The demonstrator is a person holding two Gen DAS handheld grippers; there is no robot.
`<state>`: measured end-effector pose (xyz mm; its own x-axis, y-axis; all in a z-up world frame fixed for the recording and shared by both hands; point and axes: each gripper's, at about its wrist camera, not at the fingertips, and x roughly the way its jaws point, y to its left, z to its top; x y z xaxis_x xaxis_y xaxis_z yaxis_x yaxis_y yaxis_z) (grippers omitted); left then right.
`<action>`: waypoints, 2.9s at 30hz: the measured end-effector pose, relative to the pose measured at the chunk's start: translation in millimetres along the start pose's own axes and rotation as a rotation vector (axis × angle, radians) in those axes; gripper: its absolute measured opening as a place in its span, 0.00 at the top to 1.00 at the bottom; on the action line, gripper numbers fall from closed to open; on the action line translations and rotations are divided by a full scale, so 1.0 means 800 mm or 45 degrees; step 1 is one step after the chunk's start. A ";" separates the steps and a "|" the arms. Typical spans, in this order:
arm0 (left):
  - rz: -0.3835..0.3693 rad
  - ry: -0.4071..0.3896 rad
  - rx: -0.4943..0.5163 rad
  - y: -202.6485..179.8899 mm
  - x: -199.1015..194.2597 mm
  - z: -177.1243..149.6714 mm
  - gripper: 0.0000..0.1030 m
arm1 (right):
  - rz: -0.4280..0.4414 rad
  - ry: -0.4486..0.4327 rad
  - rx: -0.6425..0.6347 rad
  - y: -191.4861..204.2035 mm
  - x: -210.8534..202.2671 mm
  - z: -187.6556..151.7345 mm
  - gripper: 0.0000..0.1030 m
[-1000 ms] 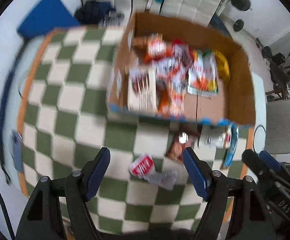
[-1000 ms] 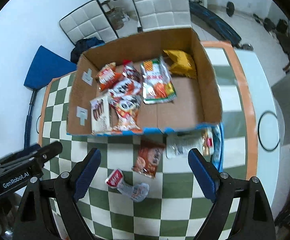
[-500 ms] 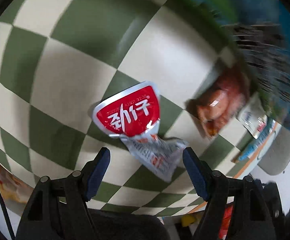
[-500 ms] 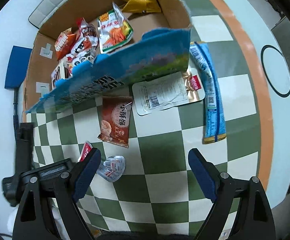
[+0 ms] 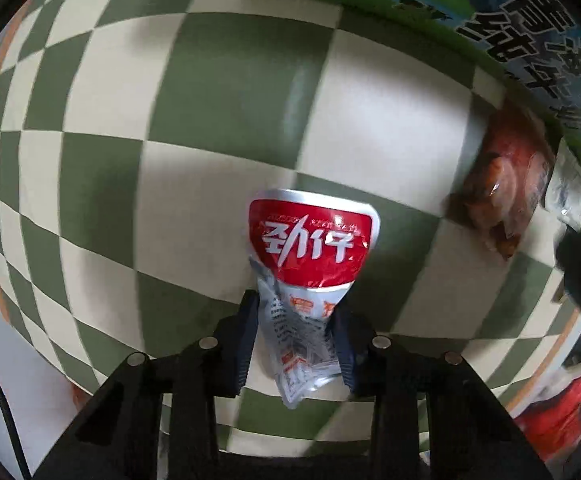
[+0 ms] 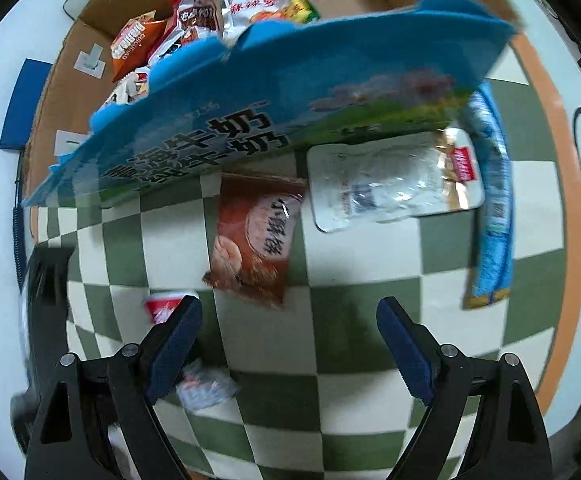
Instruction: Organize snacks
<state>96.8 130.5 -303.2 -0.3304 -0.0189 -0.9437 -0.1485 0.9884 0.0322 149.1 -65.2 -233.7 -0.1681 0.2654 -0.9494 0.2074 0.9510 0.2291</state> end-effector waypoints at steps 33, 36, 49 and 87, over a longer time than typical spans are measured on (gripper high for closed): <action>0.193 -0.096 0.308 -0.083 -0.004 -0.056 0.69 | -0.191 0.222 -0.149 -0.046 0.057 -0.086 0.42; 0.182 -0.089 0.301 -0.086 -0.004 -0.057 0.69 | -0.181 0.236 -0.111 -0.050 0.061 -0.079 0.41; 0.182 -0.148 0.312 -0.075 -0.010 -0.082 0.72 | -0.269 0.173 -0.213 0.004 0.072 -0.078 0.40; -0.247 -0.161 0.379 -0.136 -0.225 0.142 0.72 | 0.116 -0.244 -0.126 -0.014 -0.182 0.112 0.40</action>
<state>278.6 43.3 -174.4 -0.2021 -0.2098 -0.9566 0.0868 0.9691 -0.2309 257.1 -129.0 -117.5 0.0349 0.3249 -0.9451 0.1165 0.9379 0.3267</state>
